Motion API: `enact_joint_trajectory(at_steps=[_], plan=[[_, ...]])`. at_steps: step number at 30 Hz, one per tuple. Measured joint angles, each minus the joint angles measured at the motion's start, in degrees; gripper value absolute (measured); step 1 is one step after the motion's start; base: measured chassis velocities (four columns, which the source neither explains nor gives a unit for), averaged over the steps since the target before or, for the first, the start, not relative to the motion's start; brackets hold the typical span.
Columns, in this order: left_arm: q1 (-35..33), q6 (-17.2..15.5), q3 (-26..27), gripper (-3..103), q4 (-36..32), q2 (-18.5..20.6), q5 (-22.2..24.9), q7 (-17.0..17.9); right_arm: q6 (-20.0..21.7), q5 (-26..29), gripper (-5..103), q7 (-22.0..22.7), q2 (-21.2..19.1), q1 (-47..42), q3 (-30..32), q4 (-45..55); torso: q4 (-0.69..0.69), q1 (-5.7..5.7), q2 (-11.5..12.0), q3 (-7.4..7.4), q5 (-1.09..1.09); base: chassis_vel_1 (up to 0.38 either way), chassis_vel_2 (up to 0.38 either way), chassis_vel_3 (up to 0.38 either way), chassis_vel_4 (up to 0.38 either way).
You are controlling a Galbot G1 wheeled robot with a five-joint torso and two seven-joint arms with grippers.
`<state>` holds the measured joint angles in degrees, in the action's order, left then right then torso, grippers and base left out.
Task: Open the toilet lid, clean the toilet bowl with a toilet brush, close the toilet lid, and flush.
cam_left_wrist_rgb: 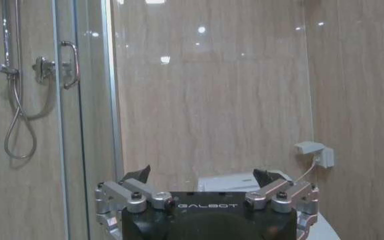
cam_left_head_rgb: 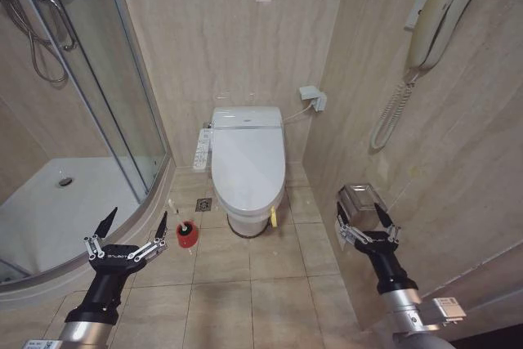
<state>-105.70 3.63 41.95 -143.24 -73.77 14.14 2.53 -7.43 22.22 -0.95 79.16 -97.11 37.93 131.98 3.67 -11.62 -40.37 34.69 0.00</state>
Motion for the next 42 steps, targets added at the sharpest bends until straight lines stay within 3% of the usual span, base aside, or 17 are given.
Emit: enact_joint_trajectory(at_steps=[9,31,39,42], plan=[[0.0,0.0,0.0,100,0.0,0.0,0.0,0.0,-1.13,-1.43,100,-0.24,0.36,0.25,-0.47,-1.06,0.0,0.01,-0.01,0.0,0.0,-0.02,0.03,0.035,-0.035],[0.01,0.0,0.0,100,0.0,0.0,0.0,0.0,-4.27,-5.17,100,1.3,0.74,-0.23,-1.63,-2.84,0.0,-0.05,0.02,0.02,-0.01,-0.211,0.206,0.205,-0.204],[-0.01,0.0,0.0,100,0.0,-0.01,0.0,0.0,-4.29,-7.07,100,-1.86,0.55,-7.37,-3.8,-3.1,0.02,0.04,-0.01,-0.02,0.0,0.019,-0.034,-0.022,0.031],[0.0,0.0,0.0,100,0.0,-0.01,0.0,0.0,-6.69,-9.19,100,-2.76,1.08,-10.25,-4.86,-5.41,0.0,0.04,-0.02,-0.02,-0.01,0.044,-0.041,-0.05,0.025]])
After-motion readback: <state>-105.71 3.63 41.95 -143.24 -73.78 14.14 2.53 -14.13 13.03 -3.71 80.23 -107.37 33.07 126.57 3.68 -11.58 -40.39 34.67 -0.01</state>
